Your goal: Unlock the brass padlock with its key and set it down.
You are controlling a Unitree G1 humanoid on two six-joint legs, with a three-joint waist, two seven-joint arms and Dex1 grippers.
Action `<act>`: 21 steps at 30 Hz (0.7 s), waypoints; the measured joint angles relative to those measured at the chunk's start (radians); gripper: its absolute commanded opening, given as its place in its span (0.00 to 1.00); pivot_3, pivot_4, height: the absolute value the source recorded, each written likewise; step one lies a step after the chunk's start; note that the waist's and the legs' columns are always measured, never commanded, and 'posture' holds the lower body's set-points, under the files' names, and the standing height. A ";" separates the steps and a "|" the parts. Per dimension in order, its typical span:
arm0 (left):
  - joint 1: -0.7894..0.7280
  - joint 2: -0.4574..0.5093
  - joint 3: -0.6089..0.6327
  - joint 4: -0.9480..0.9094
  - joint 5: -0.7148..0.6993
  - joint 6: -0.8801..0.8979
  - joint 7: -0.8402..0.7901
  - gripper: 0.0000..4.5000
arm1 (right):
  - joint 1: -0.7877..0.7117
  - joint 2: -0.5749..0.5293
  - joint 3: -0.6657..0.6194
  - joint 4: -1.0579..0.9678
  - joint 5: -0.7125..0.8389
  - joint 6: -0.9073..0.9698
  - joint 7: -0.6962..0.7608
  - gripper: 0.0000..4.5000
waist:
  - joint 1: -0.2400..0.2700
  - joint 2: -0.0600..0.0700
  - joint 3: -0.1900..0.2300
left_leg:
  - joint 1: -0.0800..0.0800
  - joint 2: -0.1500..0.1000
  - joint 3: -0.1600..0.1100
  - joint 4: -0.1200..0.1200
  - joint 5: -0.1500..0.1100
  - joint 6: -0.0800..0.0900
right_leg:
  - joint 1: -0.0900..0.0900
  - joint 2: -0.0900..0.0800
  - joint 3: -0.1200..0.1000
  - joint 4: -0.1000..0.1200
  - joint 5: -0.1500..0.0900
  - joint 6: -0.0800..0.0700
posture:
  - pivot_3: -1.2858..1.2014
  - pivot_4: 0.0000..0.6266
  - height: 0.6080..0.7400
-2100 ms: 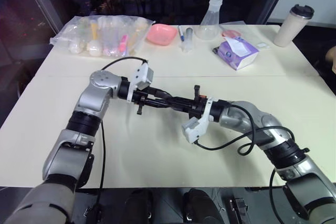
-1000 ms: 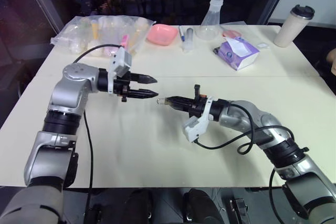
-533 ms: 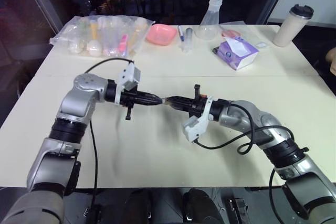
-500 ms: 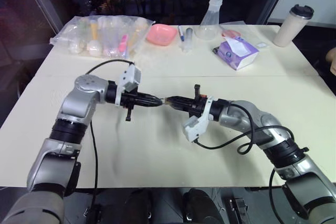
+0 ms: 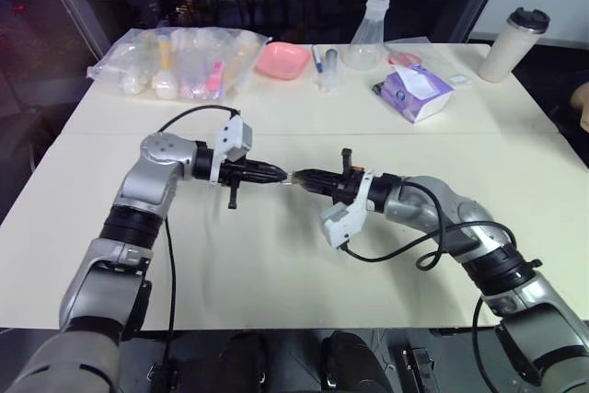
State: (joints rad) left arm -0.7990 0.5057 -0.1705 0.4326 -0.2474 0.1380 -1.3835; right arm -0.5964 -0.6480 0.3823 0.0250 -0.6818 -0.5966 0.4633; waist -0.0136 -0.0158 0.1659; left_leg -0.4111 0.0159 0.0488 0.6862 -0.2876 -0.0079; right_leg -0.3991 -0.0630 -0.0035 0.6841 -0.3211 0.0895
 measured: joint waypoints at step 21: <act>0.020 -0.015 0.000 0.042 0.006 0.009 0.018 0.02 | 0.000 0.010 -0.003 -0.003 0.012 -0.007 0.002 0.00 | 0.000 0.000 0.000 | 0.000 0.000 0.000 0.000 0.000 0.000 | 0.000 0.000 0.000 0.000 0.000 0.000 | 0.52 0.24 0.81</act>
State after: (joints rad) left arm -0.7793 0.4907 -0.1710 0.4748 -0.2414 0.1469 -1.3651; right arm -0.5968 -0.6380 0.3788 0.0221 -0.6703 -0.6038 0.4656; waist -0.0137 -0.0158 0.1659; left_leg -0.4110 0.0159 0.0487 0.6862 -0.2876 -0.0079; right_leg -0.3990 -0.0632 -0.0035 0.6841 -0.3211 0.0895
